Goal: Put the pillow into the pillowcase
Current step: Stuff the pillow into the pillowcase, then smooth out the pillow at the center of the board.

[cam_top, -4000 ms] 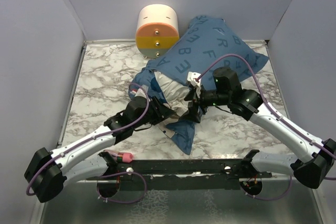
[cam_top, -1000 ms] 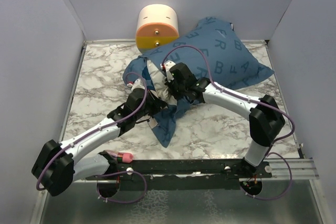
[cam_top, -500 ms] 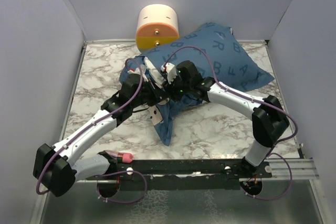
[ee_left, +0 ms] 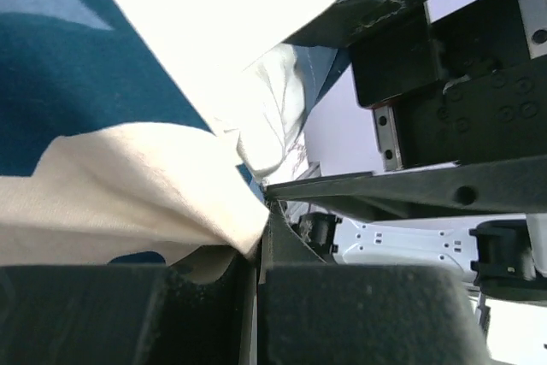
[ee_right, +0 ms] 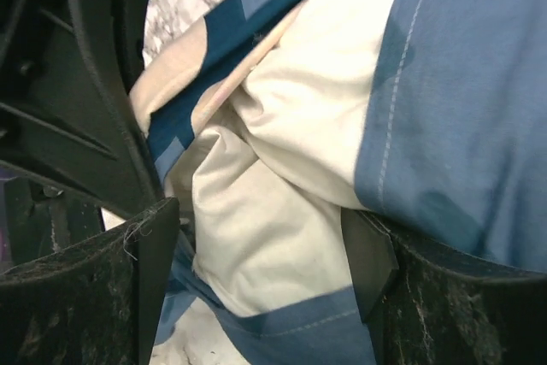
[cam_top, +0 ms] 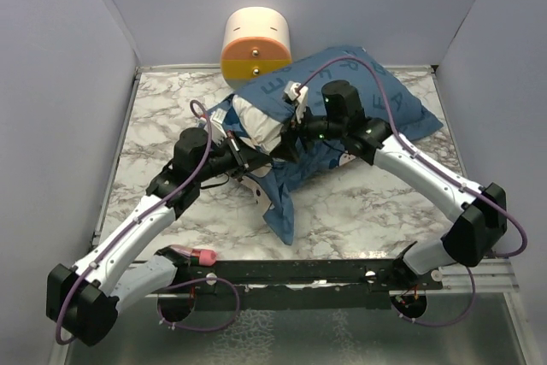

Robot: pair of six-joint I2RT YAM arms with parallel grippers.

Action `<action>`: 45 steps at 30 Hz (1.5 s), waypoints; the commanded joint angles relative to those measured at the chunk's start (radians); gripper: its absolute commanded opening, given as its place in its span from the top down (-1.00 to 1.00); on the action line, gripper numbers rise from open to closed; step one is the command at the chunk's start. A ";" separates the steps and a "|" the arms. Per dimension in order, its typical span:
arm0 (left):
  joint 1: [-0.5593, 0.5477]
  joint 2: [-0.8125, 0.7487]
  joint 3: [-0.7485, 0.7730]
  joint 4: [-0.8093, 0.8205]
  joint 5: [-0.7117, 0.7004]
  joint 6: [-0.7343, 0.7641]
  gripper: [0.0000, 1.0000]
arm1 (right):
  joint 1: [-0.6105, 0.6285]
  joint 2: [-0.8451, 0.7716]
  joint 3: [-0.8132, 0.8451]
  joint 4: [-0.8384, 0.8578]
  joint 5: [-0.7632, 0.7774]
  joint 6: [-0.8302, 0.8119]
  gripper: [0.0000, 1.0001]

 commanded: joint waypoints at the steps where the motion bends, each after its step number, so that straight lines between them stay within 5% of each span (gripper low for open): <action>1: 0.021 -0.118 -0.069 0.170 -0.023 0.006 1.00 | 0.013 -0.066 0.154 -0.103 -0.098 -0.026 -0.55; 5: 0.022 -0.157 -0.095 0.193 -0.024 0.037 1.00 | 0.013 -0.096 0.189 -0.032 -0.130 0.035 -0.50; 10: 0.022 -0.176 -0.113 0.220 0.003 0.084 1.00 | 0.021 0.051 0.302 -0.051 -0.095 0.185 0.35; 16: 0.022 -0.226 -0.119 0.195 0.025 0.178 1.00 | 0.063 0.225 0.309 -0.173 0.073 0.234 0.67; 20: 0.022 -0.271 -0.119 0.161 0.007 0.196 1.00 | 0.072 0.366 0.259 -0.314 0.292 0.188 0.82; 24: 0.024 -0.270 0.069 0.074 -0.027 0.239 1.00 | 0.072 0.447 0.063 -0.300 0.452 0.127 0.83; 29: 0.025 -0.144 0.278 -0.043 -0.036 0.229 1.00 | 0.072 0.386 -0.114 -0.216 0.410 0.120 0.83; 36: 0.030 -0.010 0.096 0.105 -0.162 0.008 1.00 | 0.072 0.271 -0.131 -0.137 0.183 0.124 0.80; 37: 0.031 0.009 0.083 0.105 -0.193 -0.006 0.88 | 0.072 0.257 -0.133 -0.131 0.162 0.130 0.78; 42: 0.036 0.016 0.130 0.100 -0.315 0.077 -0.53 | 0.067 0.147 -0.097 -0.135 0.132 0.184 0.65; 45: 0.051 -0.062 0.230 -0.034 -0.333 0.216 -0.80 | 0.057 0.064 0.003 -0.152 0.164 0.191 0.39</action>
